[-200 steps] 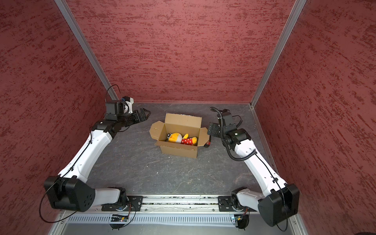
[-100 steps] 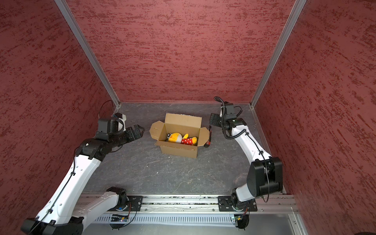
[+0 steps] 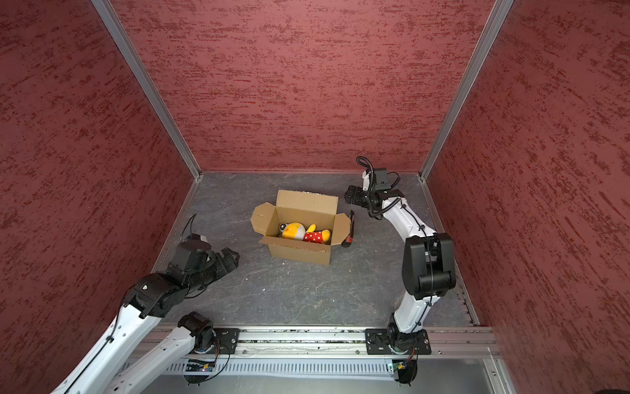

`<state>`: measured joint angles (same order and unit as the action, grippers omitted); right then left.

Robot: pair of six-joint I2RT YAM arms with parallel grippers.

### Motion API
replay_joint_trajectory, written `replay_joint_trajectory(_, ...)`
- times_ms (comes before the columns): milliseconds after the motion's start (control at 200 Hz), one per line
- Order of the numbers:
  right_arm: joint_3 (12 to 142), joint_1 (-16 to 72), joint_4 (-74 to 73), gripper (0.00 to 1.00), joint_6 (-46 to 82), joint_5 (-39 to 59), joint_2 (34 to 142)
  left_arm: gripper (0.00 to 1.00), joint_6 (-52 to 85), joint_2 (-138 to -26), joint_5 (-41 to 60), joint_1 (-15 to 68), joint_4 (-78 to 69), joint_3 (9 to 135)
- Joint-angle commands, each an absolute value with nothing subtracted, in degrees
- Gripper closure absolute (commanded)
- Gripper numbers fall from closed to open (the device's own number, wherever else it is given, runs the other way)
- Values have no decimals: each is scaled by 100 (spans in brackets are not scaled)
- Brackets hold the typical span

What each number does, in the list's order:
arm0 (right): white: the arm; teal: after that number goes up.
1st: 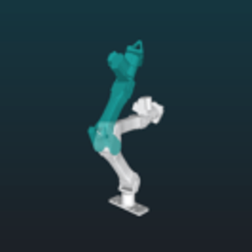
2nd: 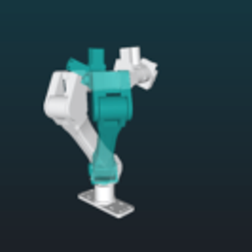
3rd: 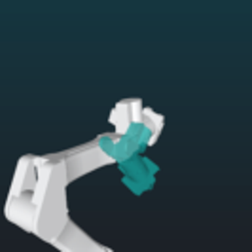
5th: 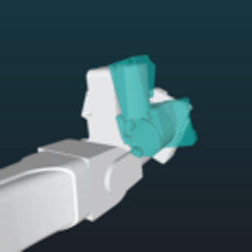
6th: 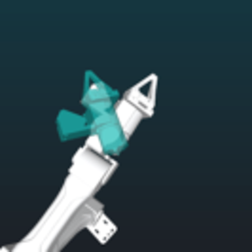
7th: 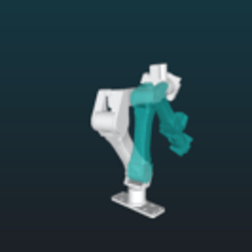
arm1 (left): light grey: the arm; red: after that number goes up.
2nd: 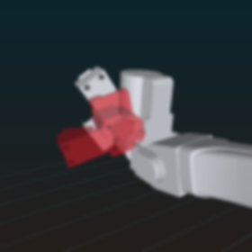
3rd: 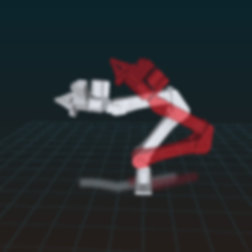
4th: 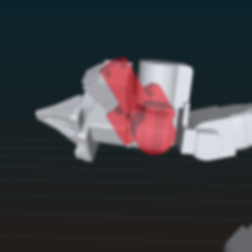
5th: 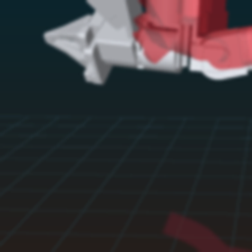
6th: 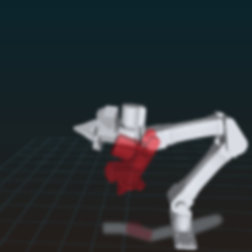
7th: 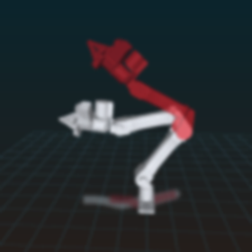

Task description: Unpack the express box

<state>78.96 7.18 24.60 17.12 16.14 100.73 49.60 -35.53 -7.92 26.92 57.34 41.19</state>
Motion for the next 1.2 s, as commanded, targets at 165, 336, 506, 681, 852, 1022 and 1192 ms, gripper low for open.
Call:
replay_joint_trajectory(165,8096,706,2337,9,1467,2508,10168,3,6124,-3814,-695,3320,4043,2946)
replay_joint_trajectory(336,8018,735,2460,9,1409,2818,10209,3,6358,-4254,-629,3550,2870,2436)
replay_joint_trajectory(506,7788,783,2457,9,1358,2908,10154,3,6416,-4891,-506,3573,1835,2303)
replay_joint_trajectory(681,7539,880,2395,9,1353,2947,10055,2,6425,-5364,-461,3568,1131,2307)
replay_joint_trajectory(852,7251,966,2230,9,1384,3095,9910,1,6373,-5819,-355,3448,641,2311)
replay_joint_trajectory(1022,7027,1029,2111,9,1423,3153,9795,1,6306,-6252,-183,3292,230,2347)
replay_joint_trajectory(1192,6832,1081,1997,9,1485,3234,9683,1,6232,-6785,22,3152,-209,2421)
